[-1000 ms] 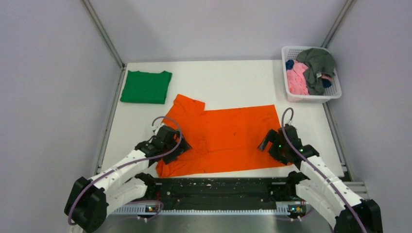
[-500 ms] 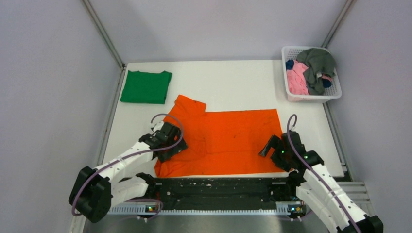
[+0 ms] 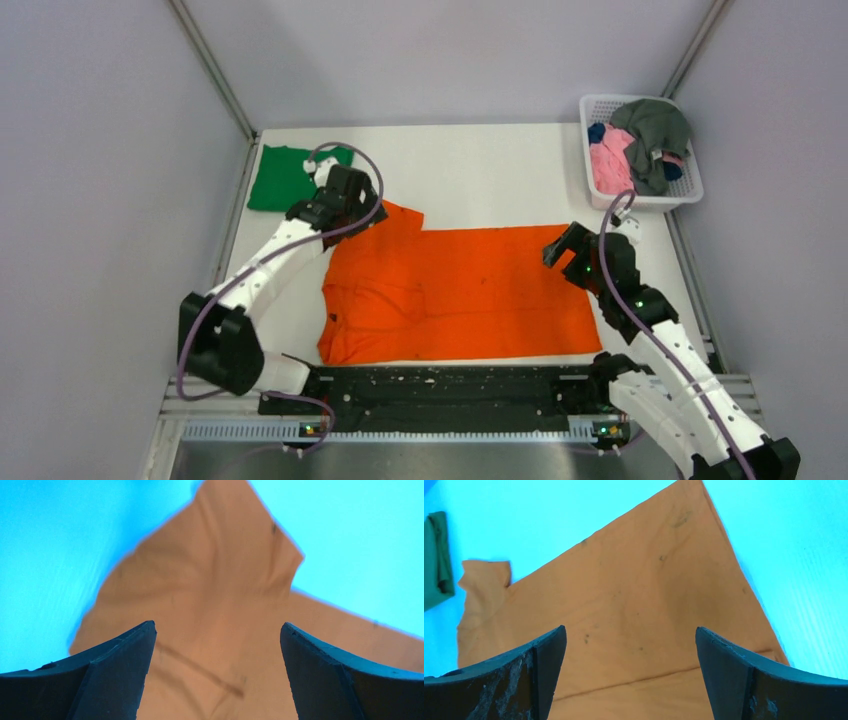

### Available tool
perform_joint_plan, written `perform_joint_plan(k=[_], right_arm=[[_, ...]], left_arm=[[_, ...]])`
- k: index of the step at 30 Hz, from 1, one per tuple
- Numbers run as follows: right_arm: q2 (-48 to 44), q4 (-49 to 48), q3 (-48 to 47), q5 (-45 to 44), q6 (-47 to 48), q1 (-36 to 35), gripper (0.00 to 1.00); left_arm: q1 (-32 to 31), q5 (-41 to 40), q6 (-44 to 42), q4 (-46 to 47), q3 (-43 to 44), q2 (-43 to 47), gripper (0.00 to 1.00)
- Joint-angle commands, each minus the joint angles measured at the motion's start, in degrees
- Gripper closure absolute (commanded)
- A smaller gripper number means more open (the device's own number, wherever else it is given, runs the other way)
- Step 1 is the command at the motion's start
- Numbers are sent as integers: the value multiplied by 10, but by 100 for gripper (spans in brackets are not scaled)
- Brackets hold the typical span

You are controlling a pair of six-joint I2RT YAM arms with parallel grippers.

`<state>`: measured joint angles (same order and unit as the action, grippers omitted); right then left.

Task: Fold and stack the t-shirts
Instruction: Grab the side of the flattened tshirt furthest away from the robot with both arms

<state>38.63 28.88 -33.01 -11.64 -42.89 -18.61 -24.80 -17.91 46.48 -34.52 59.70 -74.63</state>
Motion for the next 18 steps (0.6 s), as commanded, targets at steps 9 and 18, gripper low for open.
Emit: perform_joint_plan(k=[9, 18], right_arm=[[138, -86, -25, -57, 80, -4, 1], [170, -90, -24, -62, 89, -3, 1]], left_arm=[[95, 38, -203, -87, 507, -470, 12], [120, 43, -214, -102, 572, -577, 30]])
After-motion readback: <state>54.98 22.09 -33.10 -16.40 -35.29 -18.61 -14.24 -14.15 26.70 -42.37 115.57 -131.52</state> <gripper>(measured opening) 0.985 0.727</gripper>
